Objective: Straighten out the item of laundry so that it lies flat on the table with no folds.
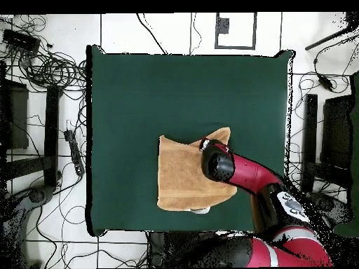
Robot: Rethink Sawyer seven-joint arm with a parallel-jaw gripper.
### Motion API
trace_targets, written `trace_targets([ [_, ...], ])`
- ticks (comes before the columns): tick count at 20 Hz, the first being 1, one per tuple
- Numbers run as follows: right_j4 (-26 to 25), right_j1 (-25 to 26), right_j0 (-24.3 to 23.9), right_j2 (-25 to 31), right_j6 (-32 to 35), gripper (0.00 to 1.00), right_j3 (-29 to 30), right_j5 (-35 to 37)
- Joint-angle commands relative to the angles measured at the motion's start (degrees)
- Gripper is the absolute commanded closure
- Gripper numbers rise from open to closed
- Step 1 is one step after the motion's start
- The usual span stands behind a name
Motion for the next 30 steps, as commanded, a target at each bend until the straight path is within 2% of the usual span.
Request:
trace_targets([
  [1,-0.5,5.4,-0.4,6.9,3.1,1.0,-9.8,0.4],
  [22,-0.4,-0.8,-0.2,7.1,3.0,1.0,-10.3,7.0],
  [30,-1.3,0.2,-0.5,7.4,2.9,1.0,-9.8,5.6],
])
